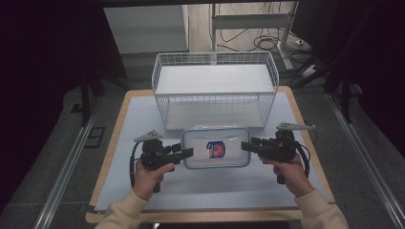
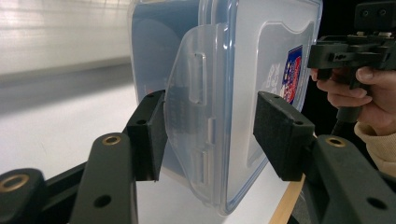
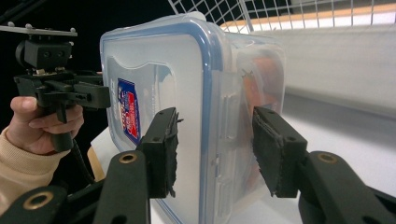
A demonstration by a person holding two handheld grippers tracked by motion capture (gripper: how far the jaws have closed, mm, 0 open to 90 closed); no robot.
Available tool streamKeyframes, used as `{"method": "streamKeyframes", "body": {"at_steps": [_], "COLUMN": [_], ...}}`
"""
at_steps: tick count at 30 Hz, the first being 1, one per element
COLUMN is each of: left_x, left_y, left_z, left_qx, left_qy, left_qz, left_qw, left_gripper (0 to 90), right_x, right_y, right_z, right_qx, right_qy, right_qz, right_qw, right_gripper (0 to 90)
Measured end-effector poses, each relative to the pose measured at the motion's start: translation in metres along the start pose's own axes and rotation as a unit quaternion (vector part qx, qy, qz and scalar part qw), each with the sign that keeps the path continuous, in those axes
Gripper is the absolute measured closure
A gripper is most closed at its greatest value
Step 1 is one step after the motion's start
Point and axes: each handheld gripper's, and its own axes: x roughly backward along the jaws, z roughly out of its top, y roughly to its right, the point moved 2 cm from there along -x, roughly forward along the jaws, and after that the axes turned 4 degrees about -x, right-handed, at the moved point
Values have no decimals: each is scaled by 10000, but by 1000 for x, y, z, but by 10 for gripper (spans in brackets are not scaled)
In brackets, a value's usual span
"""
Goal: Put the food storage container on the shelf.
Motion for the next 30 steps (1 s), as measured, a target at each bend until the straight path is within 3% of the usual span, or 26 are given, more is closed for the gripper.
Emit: {"method": "streamKeyframes", "body": {"at_steps": [15, 30], "left_x": [0, 3], "left_y": [-2, -2], "left_z": [32, 67], "left_qx": [-39, -252], "left_qy": [97, 215], "left_qz": [24, 31], "left_qw": [9999, 9994], "left_gripper": [461, 461], "right_x": [1, 5], "right_y": [-1, -5], "right_z": [30, 63], "right_qx": [70, 210], "right_qy": [164, 302], "right_qz": [4, -15], "right_qw": [9998, 9993], "right_gripper": [523, 522]}}
